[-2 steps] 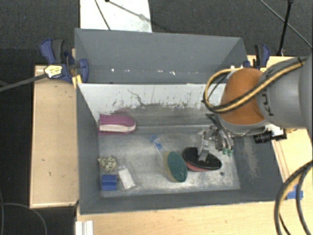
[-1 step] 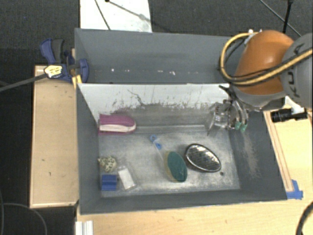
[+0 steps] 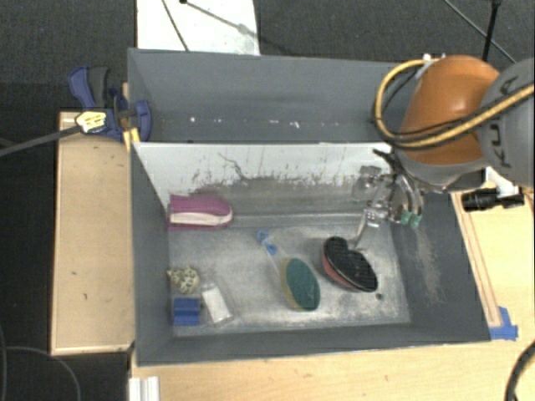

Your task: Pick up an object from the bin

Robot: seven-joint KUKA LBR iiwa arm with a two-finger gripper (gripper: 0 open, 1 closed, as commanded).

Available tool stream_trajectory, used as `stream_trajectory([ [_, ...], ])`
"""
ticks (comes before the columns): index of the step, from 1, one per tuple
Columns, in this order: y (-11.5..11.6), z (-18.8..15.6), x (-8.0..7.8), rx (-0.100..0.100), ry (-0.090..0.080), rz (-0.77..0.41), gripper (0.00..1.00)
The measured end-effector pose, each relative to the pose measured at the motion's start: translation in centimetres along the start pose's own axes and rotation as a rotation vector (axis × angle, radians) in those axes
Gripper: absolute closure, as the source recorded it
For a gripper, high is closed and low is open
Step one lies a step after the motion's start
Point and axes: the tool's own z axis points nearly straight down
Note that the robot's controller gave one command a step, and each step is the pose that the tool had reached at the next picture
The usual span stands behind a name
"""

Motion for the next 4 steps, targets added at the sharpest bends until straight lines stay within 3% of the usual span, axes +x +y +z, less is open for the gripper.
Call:
stream_trajectory([
  [1, -3.9, 13.1, 4.2, 0.002, 0.011, -0.069, 0.00],
  [2, -9.7, 11.1, 3.5, 0.001, -0.002, -0.081, 0.00],
  [3, -1.7, 12.7, -2.6, -0.002, -0.002, -0.234, 0.00],
  [4, 1.2, 12.5, 1.8, -0.001, 0.002, 0.040, 0.00],
])
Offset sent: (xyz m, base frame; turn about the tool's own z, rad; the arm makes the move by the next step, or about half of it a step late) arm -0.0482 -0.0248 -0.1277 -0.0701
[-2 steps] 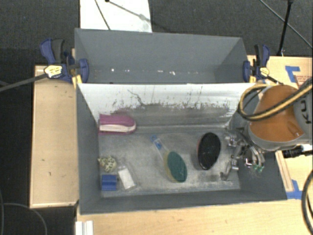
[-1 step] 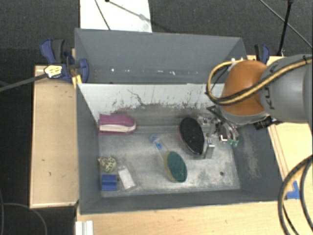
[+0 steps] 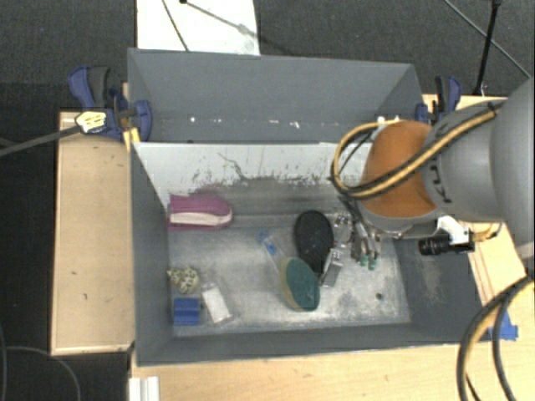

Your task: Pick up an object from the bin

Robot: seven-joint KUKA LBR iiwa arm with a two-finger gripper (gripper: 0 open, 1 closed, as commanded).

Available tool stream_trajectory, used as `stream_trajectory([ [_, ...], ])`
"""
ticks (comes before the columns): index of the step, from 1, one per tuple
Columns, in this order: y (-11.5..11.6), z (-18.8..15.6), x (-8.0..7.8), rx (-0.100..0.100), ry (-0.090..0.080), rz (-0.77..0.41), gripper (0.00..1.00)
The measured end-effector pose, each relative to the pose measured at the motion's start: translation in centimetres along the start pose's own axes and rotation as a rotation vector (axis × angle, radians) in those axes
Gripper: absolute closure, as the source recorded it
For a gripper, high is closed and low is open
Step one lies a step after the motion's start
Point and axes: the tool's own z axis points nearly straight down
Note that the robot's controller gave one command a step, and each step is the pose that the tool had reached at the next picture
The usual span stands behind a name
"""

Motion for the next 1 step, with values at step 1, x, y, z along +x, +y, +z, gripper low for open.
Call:
stream_trajectory([
  [1, 3.78, 0.19, 2.09, 0.002, 0.003, 0.232, 0.00],
])
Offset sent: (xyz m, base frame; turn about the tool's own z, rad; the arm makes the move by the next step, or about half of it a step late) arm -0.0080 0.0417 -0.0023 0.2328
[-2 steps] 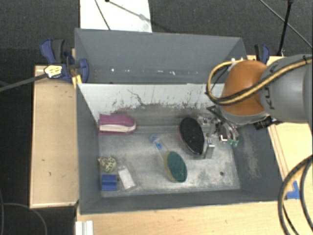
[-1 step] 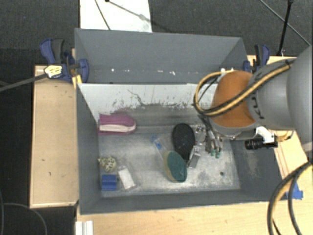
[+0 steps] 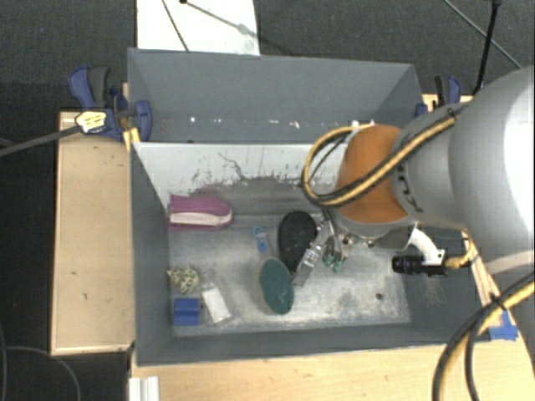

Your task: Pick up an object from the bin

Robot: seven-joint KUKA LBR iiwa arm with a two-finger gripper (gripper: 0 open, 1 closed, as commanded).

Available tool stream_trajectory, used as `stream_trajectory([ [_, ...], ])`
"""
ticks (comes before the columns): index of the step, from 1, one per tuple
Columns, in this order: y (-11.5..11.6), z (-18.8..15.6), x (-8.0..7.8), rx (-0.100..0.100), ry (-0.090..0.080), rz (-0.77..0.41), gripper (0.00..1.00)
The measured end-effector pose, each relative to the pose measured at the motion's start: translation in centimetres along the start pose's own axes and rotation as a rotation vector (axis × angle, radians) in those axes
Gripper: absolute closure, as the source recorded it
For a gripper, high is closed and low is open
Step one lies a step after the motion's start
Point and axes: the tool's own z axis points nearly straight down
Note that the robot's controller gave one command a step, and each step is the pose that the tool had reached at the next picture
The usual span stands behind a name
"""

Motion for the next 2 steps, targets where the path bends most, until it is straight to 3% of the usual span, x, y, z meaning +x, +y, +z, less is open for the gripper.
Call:
stream_trajectory([
  [1, 1.8, 0.0, 0.0, -0.001, -0.002, 0.407, 0.00],
  [2, -5.7, -5.4, -5.3, 0.002, -0.006, 0.354, 0.00],
])
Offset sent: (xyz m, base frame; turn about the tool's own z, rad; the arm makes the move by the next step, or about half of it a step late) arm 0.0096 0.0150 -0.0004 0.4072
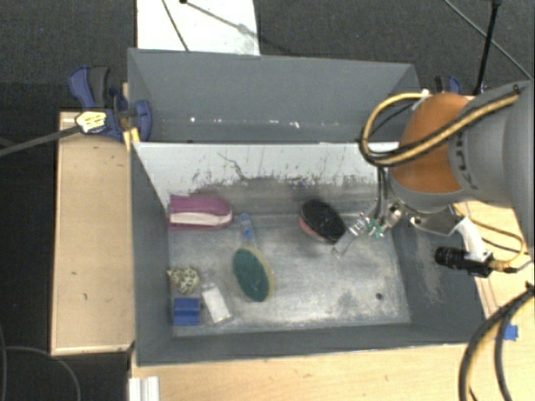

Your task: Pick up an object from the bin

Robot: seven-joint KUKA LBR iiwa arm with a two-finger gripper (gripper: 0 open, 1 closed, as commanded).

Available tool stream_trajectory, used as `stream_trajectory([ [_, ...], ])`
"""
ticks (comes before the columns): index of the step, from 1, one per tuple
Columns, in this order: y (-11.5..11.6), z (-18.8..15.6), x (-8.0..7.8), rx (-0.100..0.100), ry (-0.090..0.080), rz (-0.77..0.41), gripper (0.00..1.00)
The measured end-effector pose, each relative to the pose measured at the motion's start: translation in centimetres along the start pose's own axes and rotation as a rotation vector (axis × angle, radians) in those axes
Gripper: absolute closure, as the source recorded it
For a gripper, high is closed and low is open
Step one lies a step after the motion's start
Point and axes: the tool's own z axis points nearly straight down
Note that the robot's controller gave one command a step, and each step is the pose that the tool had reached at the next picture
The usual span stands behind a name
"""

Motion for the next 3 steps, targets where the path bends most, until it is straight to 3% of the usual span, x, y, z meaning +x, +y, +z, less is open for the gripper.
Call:
stream_trajectory([
  [1, 4.2, 1.5, 2.8, -0.001, 0.008, -0.022, 0.00],
  [2, 4.0, 1.4, 2.5, 0.000, 0.005, -0.022, 1.00],
  [3, 2.4, -9.9, 4.3, -0.008, 0.000, -0.035, 1.00],
])
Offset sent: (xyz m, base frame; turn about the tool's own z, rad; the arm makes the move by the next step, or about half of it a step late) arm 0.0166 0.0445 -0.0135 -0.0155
